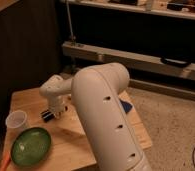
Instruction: Push the eraser across the table
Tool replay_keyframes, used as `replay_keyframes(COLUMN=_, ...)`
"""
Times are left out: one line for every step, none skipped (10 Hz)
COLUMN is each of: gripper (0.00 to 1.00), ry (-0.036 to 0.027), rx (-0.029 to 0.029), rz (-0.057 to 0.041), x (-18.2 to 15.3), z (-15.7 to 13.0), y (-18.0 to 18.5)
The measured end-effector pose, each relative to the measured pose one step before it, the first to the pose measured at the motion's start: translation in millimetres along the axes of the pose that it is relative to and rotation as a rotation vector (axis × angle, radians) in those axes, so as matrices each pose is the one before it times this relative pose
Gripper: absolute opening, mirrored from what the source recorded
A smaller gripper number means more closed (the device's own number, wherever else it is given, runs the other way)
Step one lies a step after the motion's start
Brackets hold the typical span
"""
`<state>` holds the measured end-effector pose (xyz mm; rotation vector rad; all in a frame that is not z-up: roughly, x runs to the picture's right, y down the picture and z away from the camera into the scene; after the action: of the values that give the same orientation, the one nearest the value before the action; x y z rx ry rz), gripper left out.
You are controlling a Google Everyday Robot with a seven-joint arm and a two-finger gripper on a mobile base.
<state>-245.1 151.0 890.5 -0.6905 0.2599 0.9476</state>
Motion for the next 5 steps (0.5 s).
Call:
replay_keyframes(gripper=0.00, ry=-0.00295, rx=0.00508, rz=-0.00632, x=-0.24, z=0.08, y=-0.46)
replay_keyframes(gripper=0.00, ry=-0.00200, rx=-0.00400, rz=0.00250, x=-0.16, z=-1.47, y=0.45)
replay_keyframes(gripper=0.00, ry=0.00171, rx=-0.00162, rz=0.00168, x=0.39, z=-0.36, y=0.36)
replay_keyframes(gripper=0.00, ry=0.00207, rx=0.00295, rz=-0.00266, x=0.21, z=0.04, y=0.32)
replay_keyframes(gripper=0.00, ry=-0.00026, rx=-0.00032, rz=0.00089, x=0.13, z=-0.05, y=-0.46)
